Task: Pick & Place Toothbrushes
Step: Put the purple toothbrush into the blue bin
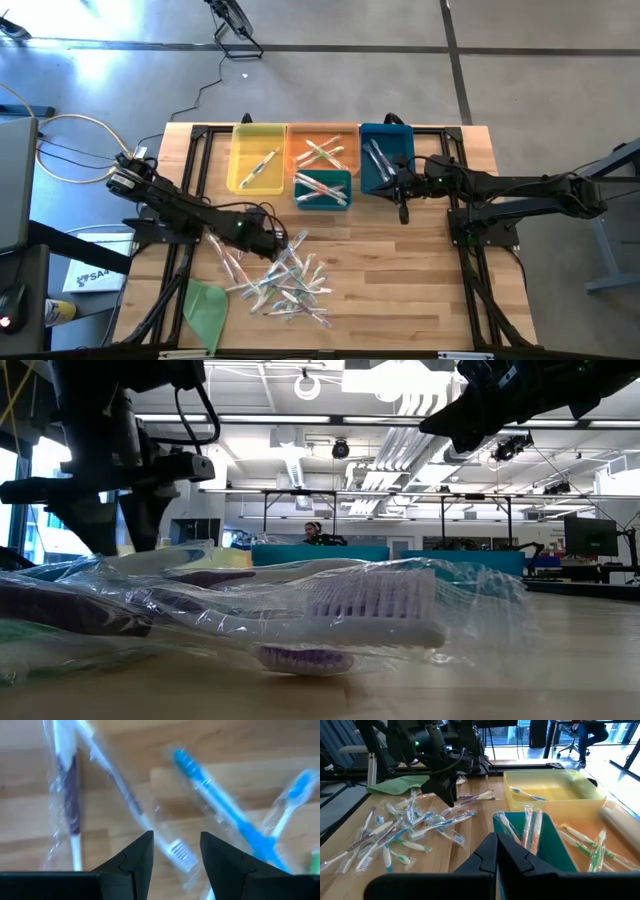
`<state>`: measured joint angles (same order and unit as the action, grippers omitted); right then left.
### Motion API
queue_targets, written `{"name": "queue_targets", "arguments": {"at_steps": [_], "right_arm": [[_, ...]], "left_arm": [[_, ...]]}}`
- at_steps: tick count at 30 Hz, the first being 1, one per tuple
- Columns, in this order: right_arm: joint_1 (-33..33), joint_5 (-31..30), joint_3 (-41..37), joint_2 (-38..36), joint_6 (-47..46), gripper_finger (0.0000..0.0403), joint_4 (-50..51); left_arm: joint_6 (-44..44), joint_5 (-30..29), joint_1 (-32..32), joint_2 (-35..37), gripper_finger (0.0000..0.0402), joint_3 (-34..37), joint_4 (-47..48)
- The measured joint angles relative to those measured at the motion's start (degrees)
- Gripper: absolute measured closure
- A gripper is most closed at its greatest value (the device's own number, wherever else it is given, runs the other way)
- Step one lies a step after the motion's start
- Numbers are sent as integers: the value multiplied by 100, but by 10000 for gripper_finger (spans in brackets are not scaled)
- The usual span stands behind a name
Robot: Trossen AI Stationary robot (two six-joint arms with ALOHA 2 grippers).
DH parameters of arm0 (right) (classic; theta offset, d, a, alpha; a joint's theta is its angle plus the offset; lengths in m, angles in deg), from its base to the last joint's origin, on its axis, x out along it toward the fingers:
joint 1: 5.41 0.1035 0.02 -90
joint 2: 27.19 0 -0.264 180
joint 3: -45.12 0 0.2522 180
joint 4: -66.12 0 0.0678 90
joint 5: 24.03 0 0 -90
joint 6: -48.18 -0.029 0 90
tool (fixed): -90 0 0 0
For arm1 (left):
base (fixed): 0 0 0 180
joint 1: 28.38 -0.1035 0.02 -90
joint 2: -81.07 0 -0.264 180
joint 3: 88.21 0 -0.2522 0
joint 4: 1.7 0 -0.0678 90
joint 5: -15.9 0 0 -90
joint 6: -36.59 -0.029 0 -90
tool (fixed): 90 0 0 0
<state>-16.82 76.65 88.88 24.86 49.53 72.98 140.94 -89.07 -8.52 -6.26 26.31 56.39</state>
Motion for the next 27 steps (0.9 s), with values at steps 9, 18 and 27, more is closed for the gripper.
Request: {"name": "queue_targets", "arguments": {"at_steps": [9,18,27], "right_arm": [[-1,0,0,0,-7,400,2],[0,0,0,-2,-20,400,21],[-1,-4,0,-2,-20,401,67]], "left_arm": [[92,-99,-2,-119,245,2,209],[92,-101,-48,-673,245,2,85],[68,-166,-42,-884,245,-11,-41]]}}
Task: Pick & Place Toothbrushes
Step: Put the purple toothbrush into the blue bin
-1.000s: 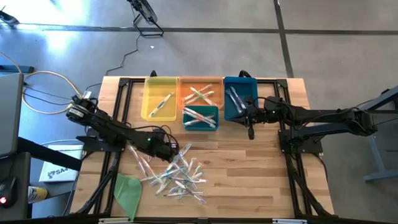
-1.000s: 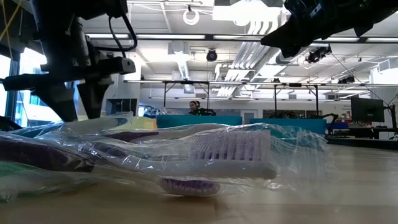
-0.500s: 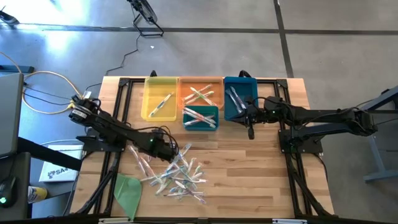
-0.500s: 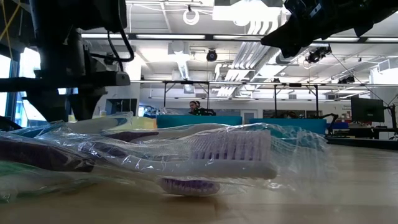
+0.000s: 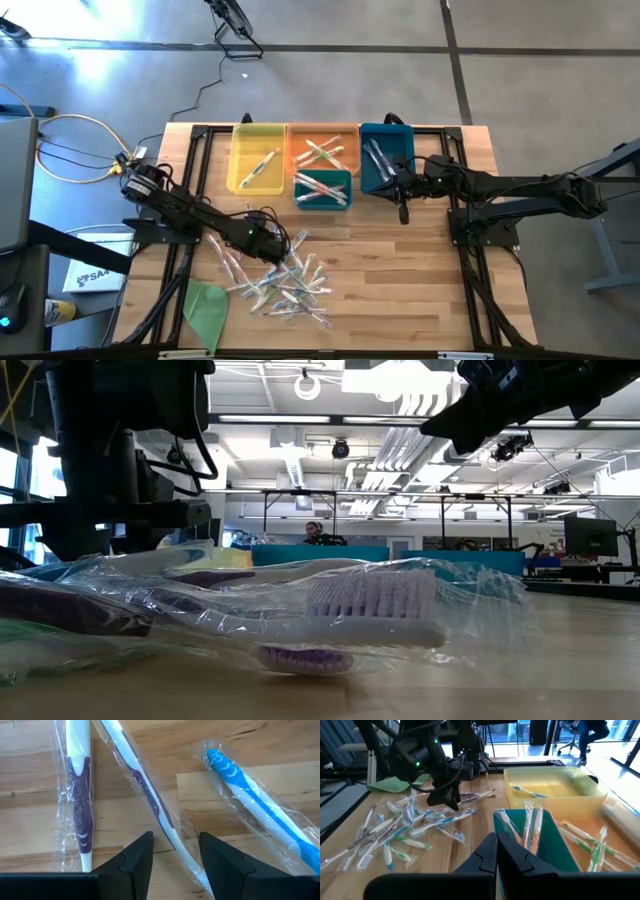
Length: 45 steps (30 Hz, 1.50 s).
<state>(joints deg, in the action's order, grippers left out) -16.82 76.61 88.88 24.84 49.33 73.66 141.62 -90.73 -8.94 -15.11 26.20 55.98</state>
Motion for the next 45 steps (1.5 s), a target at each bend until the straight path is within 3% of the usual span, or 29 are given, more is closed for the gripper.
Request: {"name": "queue_targets", "arguments": {"at_steps": [45], "right_arm": [[-1,-18,0,0,17,401,3]], "left_arm": [[-24,88,4,-23,245,20,-148]]}}
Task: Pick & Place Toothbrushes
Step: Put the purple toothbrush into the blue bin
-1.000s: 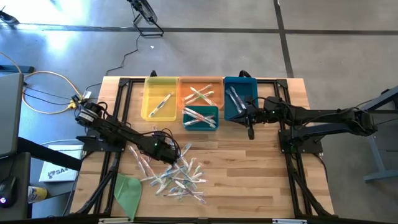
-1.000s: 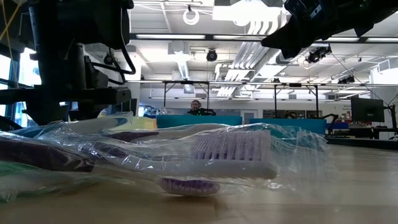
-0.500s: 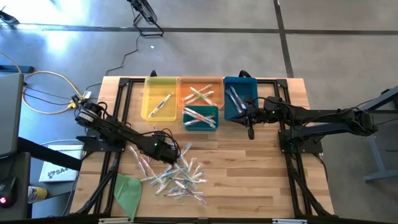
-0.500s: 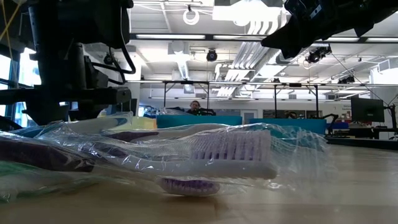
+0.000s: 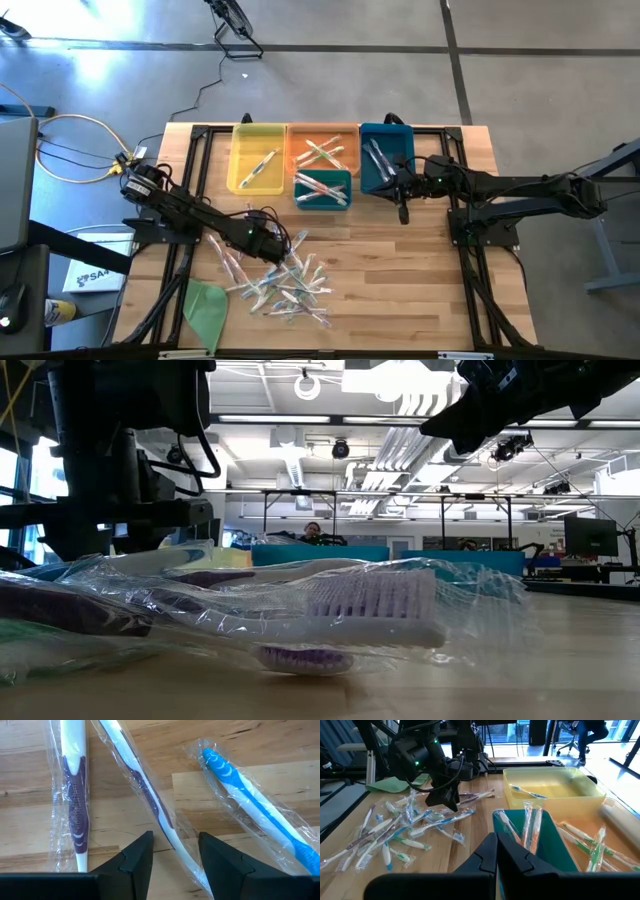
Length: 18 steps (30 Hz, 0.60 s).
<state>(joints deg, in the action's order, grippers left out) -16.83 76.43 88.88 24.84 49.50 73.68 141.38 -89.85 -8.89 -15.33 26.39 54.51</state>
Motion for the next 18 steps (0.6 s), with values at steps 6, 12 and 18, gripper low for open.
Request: {"name": "queue_targets", "arguments": {"at_steps": [6,12,18], "right_arm": [[1,-1,0,0,2,401,0],[0,-4,0,0,60,401,0],[0,-328,0,0,219,400,2]], "left_arm": [[2,54,0,0,245,0,-11],[-4,177,-1,0,245,0,-111],[-122,199,0,2,260,0,-161]]}}
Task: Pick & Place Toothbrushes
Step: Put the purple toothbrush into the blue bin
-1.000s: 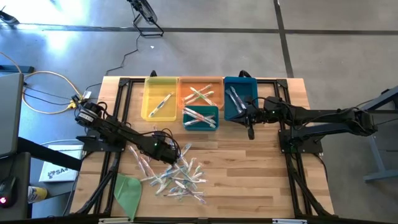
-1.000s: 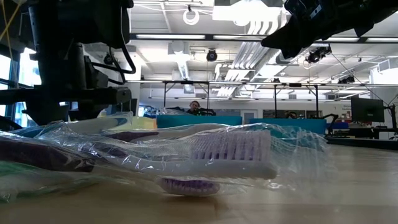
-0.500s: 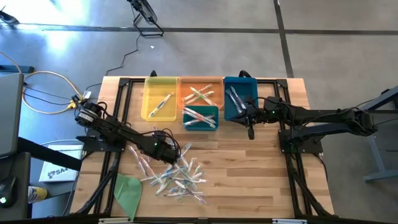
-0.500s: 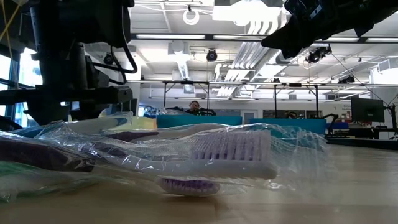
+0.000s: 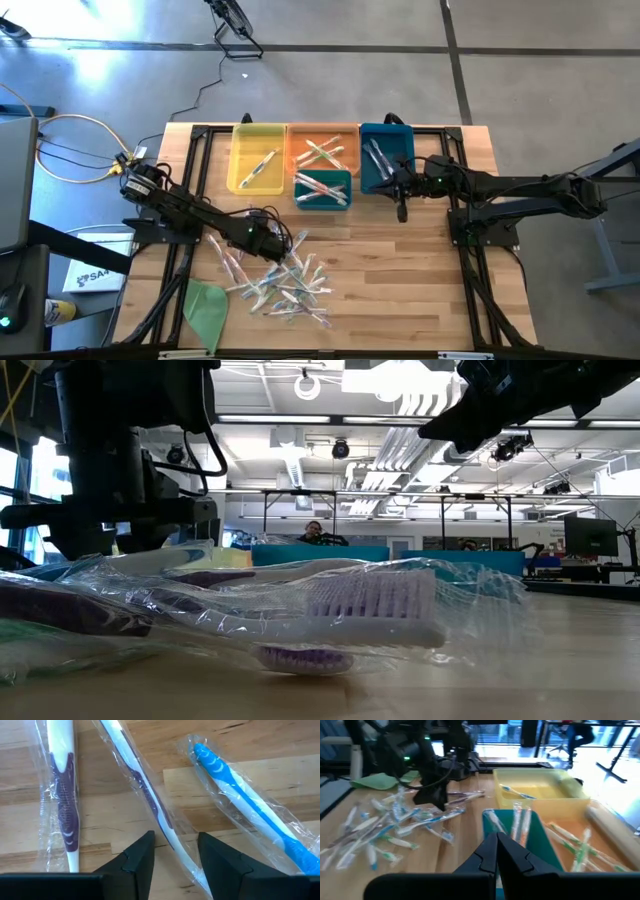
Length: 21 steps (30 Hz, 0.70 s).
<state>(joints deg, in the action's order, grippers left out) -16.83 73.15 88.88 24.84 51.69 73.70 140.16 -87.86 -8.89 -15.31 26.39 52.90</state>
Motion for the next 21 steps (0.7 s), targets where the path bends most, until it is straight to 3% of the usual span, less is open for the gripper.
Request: {"name": "queue_targets", "arguments": {"at_steps": [13,21], "right_arm": [[0,-275,0,0,131,400,0],[-2,-264,0,-28,129,400,9]], "left_arm": [[-287,39,2,0,387,-11,-63],[-597,-63,2,290,390,7,68]]}}
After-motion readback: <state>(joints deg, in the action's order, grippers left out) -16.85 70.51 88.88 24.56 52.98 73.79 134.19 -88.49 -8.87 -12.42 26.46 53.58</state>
